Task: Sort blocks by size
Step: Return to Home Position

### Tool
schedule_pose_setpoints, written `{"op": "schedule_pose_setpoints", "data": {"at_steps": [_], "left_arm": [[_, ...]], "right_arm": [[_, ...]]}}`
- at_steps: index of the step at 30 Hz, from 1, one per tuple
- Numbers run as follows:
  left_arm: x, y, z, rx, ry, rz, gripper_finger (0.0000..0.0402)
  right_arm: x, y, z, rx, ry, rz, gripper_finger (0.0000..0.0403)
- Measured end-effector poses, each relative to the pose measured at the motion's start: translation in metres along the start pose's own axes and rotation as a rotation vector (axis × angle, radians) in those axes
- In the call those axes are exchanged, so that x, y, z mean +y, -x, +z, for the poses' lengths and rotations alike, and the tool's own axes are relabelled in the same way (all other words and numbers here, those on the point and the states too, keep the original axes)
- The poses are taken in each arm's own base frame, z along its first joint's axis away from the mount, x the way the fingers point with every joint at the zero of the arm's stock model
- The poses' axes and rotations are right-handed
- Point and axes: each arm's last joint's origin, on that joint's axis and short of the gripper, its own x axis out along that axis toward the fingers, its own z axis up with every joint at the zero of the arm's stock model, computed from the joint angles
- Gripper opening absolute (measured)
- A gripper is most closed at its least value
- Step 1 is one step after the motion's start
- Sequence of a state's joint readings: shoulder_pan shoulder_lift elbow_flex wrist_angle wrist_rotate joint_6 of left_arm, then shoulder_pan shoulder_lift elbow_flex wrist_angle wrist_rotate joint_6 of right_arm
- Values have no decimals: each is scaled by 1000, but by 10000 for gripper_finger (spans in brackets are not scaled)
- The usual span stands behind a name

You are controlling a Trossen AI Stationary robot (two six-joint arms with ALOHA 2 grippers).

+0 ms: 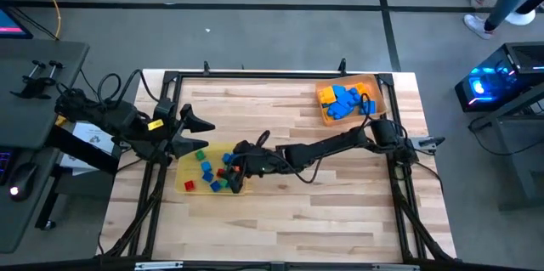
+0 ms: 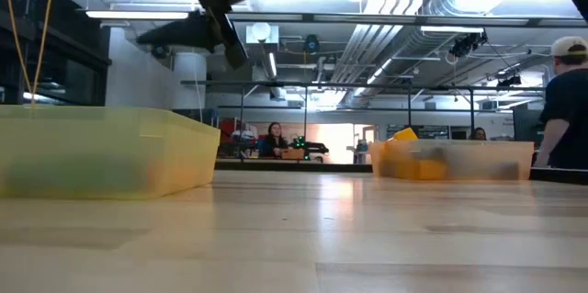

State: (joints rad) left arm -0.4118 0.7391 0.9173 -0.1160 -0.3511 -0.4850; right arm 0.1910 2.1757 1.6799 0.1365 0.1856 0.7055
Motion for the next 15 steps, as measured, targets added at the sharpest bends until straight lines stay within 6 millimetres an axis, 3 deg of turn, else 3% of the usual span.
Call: {"op": "schedule_pose_setpoints", "data": {"at_steps": [7, 11, 15], "left_arm": [[0, 1, 1, -4, 2, -2, 287], [0, 3, 2, -10, 4, -5, 287], [1, 8, 5, -22, -13, -11, 287]], "right_arm": [[7, 3, 33, 82, 88, 48, 255], [13, 12, 47, 183, 203, -31, 254], [13, 26, 46, 335, 326, -180, 246]]}}
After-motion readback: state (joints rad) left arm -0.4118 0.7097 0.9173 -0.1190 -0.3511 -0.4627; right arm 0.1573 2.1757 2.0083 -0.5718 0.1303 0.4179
